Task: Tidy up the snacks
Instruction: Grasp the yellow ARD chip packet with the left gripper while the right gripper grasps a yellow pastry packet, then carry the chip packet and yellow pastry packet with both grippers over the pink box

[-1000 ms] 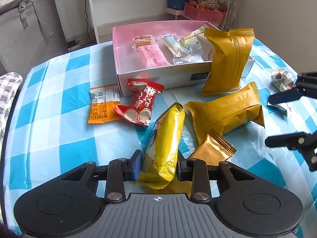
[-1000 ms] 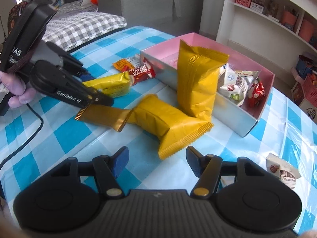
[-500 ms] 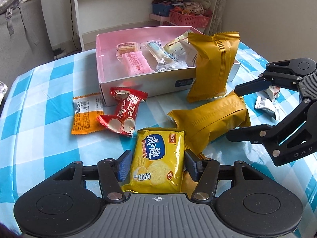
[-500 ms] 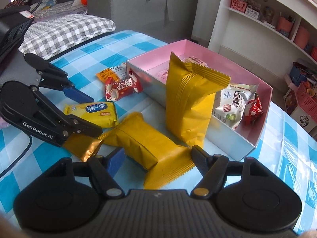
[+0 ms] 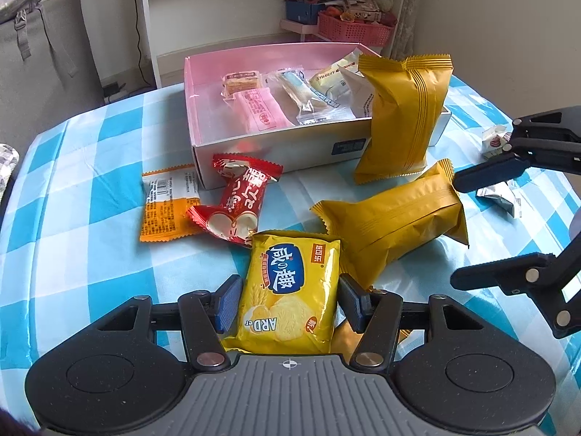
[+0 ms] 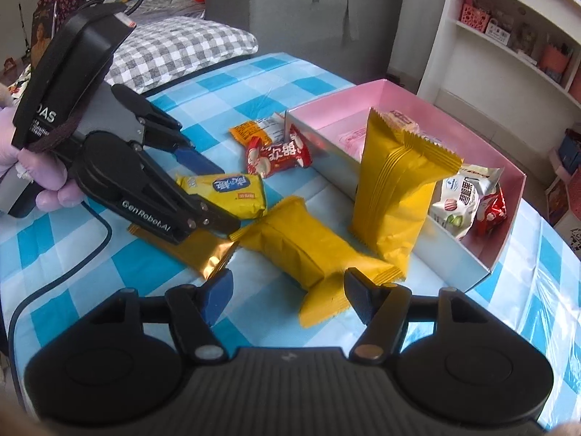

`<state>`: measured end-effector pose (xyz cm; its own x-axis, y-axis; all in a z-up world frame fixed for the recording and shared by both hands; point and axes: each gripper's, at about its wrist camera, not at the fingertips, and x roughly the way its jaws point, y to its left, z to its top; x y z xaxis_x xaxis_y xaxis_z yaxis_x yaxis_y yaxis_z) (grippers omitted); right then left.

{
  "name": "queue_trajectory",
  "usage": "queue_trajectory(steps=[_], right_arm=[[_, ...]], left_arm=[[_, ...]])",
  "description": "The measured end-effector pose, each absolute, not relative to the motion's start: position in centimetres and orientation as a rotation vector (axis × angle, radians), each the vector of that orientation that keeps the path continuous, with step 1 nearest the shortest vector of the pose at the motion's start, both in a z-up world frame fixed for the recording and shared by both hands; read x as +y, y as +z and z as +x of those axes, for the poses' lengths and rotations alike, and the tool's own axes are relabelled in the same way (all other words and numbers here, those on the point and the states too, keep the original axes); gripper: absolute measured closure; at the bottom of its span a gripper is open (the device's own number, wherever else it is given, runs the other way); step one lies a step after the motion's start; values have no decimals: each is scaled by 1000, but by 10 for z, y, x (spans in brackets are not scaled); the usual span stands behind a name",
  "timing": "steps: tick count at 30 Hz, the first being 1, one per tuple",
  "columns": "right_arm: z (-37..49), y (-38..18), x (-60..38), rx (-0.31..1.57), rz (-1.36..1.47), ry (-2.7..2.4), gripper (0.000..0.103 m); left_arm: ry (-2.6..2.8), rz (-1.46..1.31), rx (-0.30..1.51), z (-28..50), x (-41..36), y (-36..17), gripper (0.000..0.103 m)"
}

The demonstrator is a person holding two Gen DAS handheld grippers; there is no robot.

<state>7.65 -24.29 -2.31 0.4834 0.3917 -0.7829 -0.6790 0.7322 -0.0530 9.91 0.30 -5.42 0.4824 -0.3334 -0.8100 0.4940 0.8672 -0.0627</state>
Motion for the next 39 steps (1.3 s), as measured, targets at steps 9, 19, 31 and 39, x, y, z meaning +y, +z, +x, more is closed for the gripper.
queue_trajectory(steps=[9,19,31,39], right_arm=[[109,-43,-224,859,-418,635,40],[98,-57,-221,950,-491,651,56],[93,-55,-215,921,-491,634,65],[77,-34,-215,874,-476,668,65]], left_arm=[[-509,189,939,103,2,-56,48],[-500,208,948,99,6,-55,54],[-476,227,948,93,3,-49,55],[-480,227,905,82,8,-32,55]])
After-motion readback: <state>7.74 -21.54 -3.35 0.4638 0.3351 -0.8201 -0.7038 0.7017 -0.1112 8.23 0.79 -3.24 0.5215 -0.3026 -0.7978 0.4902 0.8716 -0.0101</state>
